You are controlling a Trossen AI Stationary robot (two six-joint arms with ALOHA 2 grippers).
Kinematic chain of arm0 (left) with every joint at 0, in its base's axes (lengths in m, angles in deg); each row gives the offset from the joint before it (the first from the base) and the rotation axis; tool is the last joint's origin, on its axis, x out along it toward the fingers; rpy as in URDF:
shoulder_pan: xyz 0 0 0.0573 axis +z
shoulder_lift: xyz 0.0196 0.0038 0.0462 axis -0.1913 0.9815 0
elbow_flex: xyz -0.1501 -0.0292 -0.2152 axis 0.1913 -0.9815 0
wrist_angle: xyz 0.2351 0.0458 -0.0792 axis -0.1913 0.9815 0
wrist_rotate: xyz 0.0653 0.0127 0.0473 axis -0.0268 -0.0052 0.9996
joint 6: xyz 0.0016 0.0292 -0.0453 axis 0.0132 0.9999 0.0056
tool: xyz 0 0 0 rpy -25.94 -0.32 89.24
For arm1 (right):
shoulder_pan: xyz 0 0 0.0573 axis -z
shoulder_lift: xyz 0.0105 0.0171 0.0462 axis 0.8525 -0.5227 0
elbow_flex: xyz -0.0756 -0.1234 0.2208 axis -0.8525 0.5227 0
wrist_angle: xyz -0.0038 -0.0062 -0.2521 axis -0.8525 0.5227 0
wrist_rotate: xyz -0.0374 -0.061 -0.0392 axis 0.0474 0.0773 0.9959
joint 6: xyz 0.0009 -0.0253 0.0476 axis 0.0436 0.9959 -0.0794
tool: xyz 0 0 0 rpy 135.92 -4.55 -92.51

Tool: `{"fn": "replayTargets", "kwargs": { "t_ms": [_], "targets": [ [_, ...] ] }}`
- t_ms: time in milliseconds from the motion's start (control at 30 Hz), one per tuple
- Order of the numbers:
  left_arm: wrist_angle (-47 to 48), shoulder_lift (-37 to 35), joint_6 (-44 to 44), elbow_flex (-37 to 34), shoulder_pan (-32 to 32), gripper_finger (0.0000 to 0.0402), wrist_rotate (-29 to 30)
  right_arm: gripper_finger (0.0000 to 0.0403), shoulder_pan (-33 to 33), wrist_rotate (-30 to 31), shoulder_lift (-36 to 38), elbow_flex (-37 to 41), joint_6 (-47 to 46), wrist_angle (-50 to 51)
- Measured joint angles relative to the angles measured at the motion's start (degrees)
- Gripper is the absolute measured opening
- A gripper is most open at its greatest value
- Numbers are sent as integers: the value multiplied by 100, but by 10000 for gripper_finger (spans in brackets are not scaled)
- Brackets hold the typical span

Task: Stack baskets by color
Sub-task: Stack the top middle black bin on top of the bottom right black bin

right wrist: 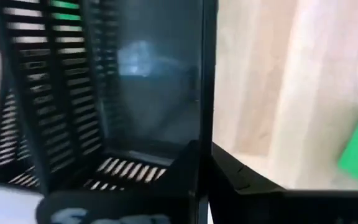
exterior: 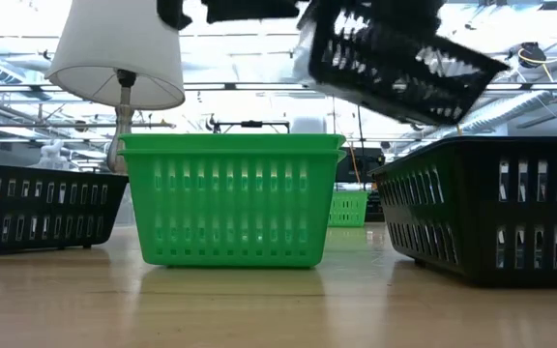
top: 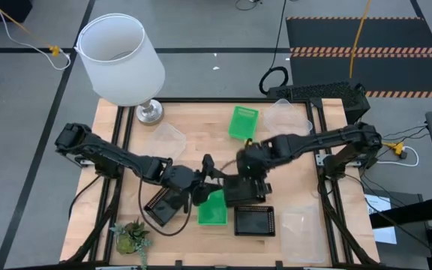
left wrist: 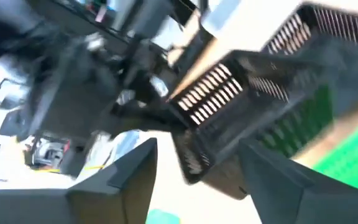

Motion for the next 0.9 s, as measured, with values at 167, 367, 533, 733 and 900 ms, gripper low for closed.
{"fn": "replayTargets", "kwargs": {
  "t_ms": [167, 367, 533, 733, 900],
  "targets": [
    [-105, -4, -438, 4, -177, 253, 16, 5, -641, 13, 248, 0, -751, 80],
    [-251, -4, -873, 4, -468, 255, 35, 5, -1387, 30, 399, 0, -1845, 99],
    [-269, -4, -1011, 4, -753, 255, 597, 5, -1946, 8, 378, 0, -2837, 78],
    [-330, -4, -1554, 4, -949, 255, 729, 5, -2150, -226, 358, 0, -3707, 13],
    [-567, -4, -2003, 1, -1237, 255, 456, 5, -2020, -575, 341, 0, -3800, -151]
  ]
}}
